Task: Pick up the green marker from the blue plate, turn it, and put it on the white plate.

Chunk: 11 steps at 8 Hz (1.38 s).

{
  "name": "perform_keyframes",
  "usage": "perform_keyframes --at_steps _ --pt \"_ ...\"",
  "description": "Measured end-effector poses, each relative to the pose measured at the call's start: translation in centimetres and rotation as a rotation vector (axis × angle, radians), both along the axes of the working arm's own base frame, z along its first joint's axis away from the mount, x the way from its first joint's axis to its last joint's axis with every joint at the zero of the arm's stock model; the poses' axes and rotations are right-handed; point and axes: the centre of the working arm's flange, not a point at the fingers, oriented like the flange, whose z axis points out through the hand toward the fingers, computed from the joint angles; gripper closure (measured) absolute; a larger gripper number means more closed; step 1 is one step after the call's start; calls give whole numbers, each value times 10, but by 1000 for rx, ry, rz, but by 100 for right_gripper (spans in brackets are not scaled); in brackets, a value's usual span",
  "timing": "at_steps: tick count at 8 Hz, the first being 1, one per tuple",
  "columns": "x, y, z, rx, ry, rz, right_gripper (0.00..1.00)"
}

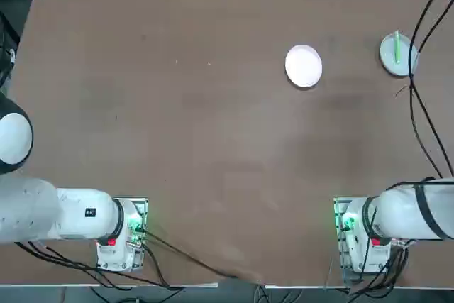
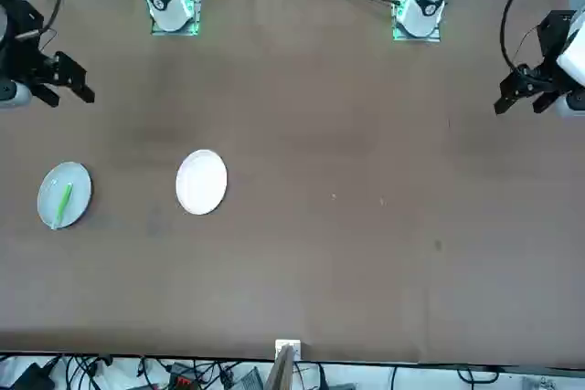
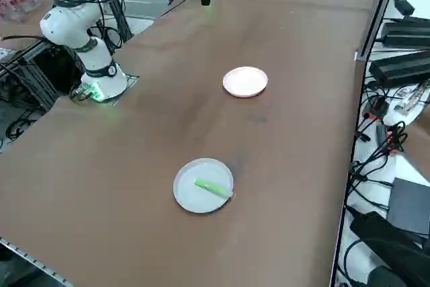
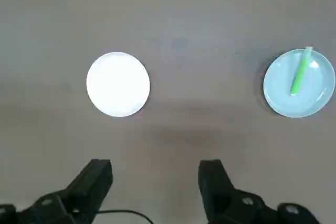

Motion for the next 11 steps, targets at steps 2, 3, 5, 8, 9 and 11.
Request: perform_keyframes --at_steps 2,3,5,8,9,11 --pt "0 0 0 0 0 0 0" --pt "0 -1 0 0 0 -1 0" --pt "1 -8 -1 -1 1 -14 0" --pt "17 -52 -25 -6 10 -92 0" --pt "29 -76 -45 -10 8 -124 0" --pt "49 -121 -90 -33 9 -138 0"
